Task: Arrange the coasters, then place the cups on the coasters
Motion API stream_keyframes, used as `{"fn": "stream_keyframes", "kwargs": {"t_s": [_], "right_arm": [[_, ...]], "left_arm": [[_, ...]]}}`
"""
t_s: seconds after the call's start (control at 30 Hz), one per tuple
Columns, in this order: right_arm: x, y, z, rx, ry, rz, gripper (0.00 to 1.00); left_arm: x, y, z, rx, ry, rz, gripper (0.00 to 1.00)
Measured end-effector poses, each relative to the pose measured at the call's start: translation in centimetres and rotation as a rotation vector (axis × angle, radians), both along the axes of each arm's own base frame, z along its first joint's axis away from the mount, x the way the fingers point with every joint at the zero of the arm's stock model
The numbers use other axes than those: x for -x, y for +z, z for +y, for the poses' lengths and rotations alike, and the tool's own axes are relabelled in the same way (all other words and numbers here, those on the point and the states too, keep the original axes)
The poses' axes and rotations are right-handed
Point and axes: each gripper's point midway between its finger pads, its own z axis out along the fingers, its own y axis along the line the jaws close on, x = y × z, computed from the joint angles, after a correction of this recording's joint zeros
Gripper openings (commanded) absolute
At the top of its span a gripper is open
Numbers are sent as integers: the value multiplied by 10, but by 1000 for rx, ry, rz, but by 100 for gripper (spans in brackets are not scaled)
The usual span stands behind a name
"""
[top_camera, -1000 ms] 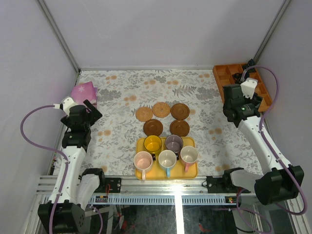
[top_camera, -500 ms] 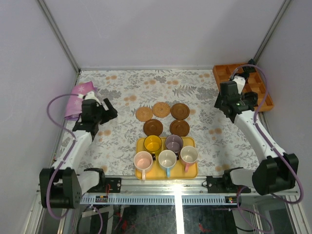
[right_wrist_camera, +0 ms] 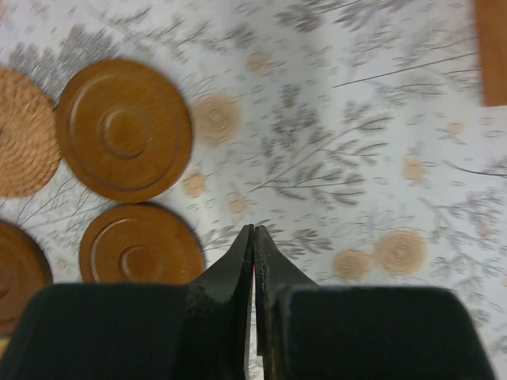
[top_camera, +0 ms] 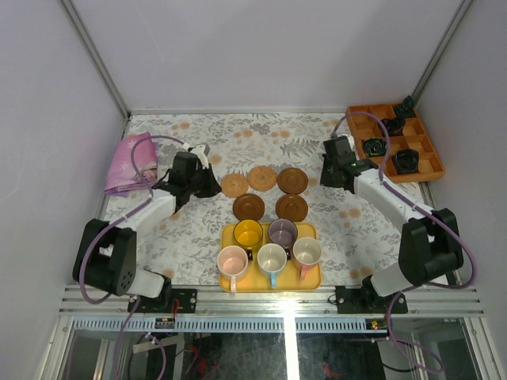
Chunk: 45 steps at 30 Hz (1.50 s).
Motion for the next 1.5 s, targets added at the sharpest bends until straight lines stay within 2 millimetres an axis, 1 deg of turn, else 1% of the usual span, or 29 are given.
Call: {"fn": "stream_keyframes", "kwargs": {"t_s": [0.1,0.2,0.33,0.47,0.6,0.67,0.8,1.0,1.2,1.3,1.5], "right_arm": [[3,-18,24,-23,66,46,0],[7,-34,39,-40,110,91,0],[9,-52,53,-67,148,152,0],[7,-65,66,-99,177,197,0],[5,-71,78,-136,206,224,0],[4,-73,83,-152,219,235,0],[3,-75,87,-164,228,253,0],[16,-82,81,-141,219,317,0],[20,-83,76,-129,181,343,0],[22,-83,70,-101,146,356,0],[28,-83,45,11,55,384,0]], "left_arm": [[-1,-5,-20,15,-68,16,0],[2,-12,-40,27,-146,37,0],[5,-27,-62,35,-238,78,0],[6,-40,-75,44,-297,116,0],[9,-50,-82,45,-333,142,0],[8,-53,-82,41,-338,154,0],[10,-59,-80,22,-339,181,0],[17,-72,-70,-30,-318,234,0],[16,-74,-63,-72,-288,248,0],[16,-74,-59,-101,-271,250,0],[15,-74,-41,-153,-196,274,0]]}}
